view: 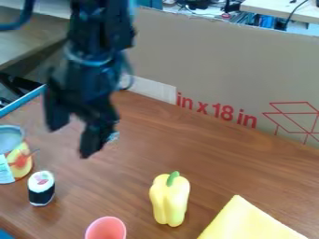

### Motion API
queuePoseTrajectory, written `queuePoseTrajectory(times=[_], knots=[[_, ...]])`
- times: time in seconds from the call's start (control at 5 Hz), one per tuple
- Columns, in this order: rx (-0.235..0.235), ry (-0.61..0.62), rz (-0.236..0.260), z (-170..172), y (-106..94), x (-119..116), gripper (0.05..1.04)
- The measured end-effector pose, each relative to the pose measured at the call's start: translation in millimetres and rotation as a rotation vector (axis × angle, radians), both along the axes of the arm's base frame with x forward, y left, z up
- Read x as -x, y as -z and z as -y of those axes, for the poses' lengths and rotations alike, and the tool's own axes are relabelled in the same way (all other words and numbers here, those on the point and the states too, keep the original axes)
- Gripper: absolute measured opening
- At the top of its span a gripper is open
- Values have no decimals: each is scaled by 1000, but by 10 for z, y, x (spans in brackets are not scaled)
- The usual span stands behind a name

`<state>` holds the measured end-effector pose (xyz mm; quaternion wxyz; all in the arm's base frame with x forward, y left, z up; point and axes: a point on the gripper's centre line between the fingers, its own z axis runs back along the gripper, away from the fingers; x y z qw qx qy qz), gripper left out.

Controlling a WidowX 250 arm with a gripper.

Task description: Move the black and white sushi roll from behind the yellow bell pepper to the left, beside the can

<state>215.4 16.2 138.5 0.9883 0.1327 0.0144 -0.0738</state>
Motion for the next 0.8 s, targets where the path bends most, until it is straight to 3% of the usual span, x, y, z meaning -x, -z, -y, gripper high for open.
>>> queuePoseTrajectory(times=[0.2, 0.4, 0.8], knots=[[33, 155, 2, 430, -69, 26, 1001], [97, 251, -44, 870, 16, 148, 1001], [181, 181, -149, 1205, 271, 144, 1001]])
